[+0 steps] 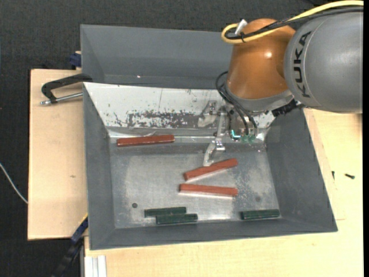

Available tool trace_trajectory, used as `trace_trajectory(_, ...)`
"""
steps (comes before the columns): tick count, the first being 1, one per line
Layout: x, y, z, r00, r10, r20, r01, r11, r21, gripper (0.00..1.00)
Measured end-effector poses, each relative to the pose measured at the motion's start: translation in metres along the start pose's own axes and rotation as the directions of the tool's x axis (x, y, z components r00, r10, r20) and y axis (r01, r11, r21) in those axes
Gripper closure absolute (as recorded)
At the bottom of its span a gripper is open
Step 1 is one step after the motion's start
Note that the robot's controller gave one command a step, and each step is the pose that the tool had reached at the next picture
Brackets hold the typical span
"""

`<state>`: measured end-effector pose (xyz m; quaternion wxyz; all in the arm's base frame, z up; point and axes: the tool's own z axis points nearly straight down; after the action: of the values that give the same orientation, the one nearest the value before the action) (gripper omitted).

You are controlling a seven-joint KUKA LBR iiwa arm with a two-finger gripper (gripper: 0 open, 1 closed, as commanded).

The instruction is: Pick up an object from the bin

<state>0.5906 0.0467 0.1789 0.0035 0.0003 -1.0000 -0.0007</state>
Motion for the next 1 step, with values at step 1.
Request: trace_trajectory(1, -0.0017, -0.0002, -0.0040, 1.000, 0.000, 0.008, 0.000, 1.000, 0.000, 0.00)
